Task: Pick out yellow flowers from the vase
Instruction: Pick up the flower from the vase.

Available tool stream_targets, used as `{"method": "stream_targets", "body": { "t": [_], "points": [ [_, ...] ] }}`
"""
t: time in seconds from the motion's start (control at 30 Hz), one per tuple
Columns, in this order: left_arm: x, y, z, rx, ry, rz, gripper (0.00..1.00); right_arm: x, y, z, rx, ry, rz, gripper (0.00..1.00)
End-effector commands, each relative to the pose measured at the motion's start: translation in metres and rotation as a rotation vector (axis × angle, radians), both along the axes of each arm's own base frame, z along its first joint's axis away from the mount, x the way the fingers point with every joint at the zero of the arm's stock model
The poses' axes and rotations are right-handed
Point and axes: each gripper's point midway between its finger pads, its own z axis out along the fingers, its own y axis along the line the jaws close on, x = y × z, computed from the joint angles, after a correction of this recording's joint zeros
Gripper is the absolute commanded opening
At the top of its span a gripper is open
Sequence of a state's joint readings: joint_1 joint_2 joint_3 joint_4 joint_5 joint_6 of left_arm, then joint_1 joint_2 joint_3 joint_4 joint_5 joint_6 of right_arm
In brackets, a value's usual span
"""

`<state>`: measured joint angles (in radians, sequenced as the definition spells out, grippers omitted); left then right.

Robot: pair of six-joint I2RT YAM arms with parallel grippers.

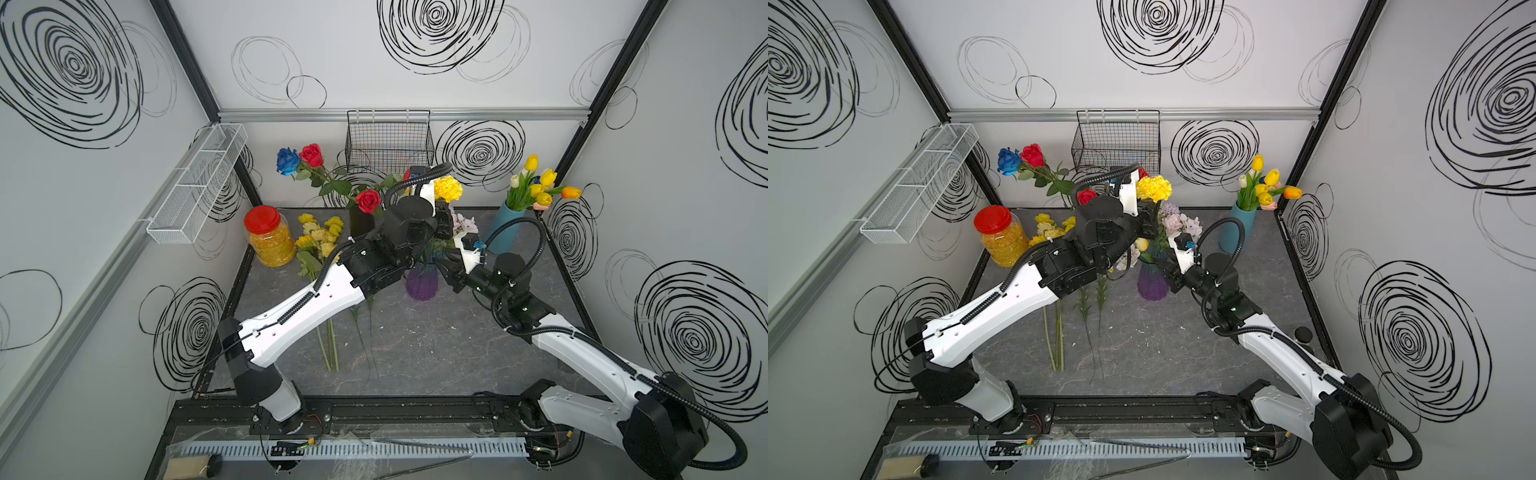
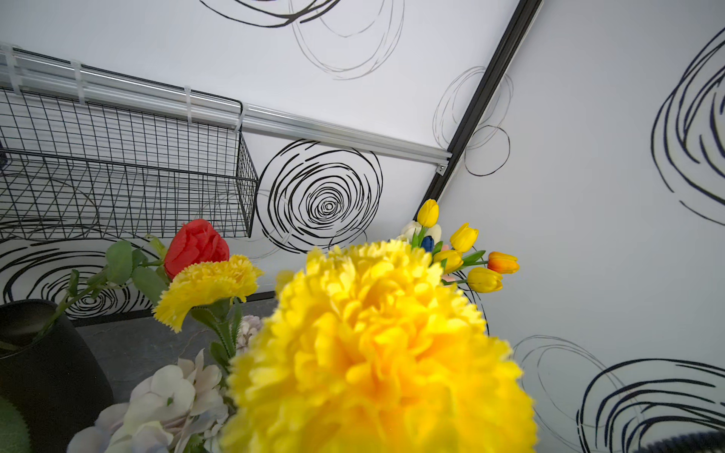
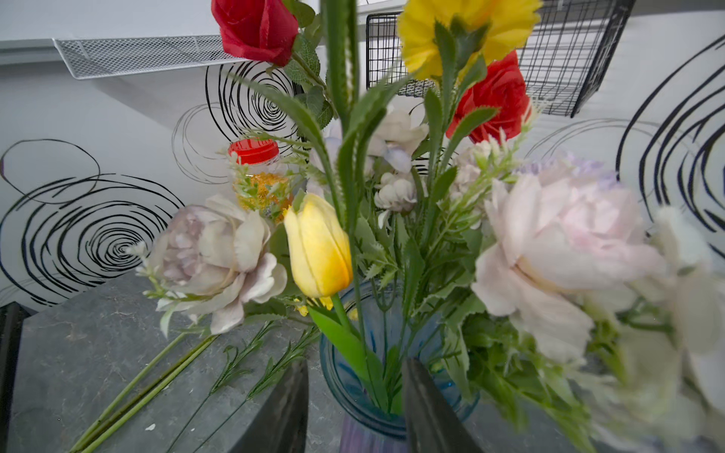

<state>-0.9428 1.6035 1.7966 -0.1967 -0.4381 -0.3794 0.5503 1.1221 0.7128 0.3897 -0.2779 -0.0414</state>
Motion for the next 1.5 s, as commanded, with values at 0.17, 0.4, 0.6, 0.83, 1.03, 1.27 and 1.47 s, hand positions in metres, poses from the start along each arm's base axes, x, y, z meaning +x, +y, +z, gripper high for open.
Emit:
{"method": "stream_targets", "body": {
  "t": [0.17, 0.4, 0.6, 0.83, 1.03, 1.27, 1.47],
  "points": [
    [-0.005, 0.002, 0.022, -0.011, -0.037, 0.016, 0.24, 0.017, 0.006, 0.040, 0.022, -0.165, -0.016, 0.38],
    [-0.006, -0.001, 0.024, -0.010, -0.040, 0.007, 0.25, 0.021, 0.013, 0.044, 0.024, -0.177, 0.007, 0.34],
    [-0.006, -0.008, 0.023, -0.008, -0.035, -0.007, 0.25, 0.023, 0.016, 0.048, 0.023, -0.185, 0.017, 0.22],
    [-0.006, -0.010, 0.023, -0.005, -0.033, -0.009, 0.25, 0.022, 0.018, 0.054, 0.023, -0.192, 0.026, 0.07],
    [-0.011, -0.005, 0.030, -0.012, -0.043, -0.022, 0.28, 0.019, 0.013, 0.065, 0.035, -0.202, 0.011, 0.01],
    [-0.046, 0.014, 0.042, -0.039, -0.116, -0.104, 0.60, 0.023, 0.005, 0.080, 0.072, -0.175, -0.043, 0.00],
    [-0.084, 0.041, 0.035, -0.017, -0.191, -0.153, 0.80, 0.027, 0.003, 0.098, 0.118, -0.135, -0.060, 0.00]
  ]
}}
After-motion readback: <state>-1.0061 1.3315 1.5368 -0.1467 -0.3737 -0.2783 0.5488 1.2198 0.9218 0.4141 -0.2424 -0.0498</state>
